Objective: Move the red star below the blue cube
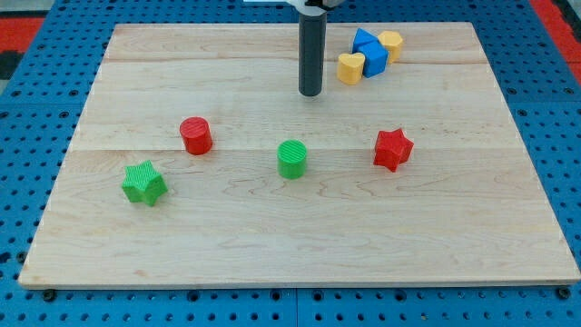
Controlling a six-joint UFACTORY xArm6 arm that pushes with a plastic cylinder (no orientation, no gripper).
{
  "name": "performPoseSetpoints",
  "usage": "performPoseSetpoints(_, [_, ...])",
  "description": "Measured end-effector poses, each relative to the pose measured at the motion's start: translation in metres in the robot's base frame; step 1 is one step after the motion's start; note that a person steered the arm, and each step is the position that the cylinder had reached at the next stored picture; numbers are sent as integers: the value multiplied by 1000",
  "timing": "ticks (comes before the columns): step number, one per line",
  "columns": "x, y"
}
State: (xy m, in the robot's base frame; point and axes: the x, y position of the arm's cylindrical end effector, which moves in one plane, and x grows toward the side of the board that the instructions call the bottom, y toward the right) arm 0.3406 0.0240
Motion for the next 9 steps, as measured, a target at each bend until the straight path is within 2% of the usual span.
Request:
performPoseSetpoints(1, [23, 32])
performPoseSetpoints(2, [13, 139])
performPoseSetpoints(3, [119, 166])
performPoseSetpoints(4, [187, 113])
performPoseSetpoints(5, [113, 50])
performPoseSetpoints(6, [70, 121])
performPoseSetpoints(7, [72, 54])
performPoseSetpoints(8, [110, 87])
performPoseSetpoints(9, [151, 65])
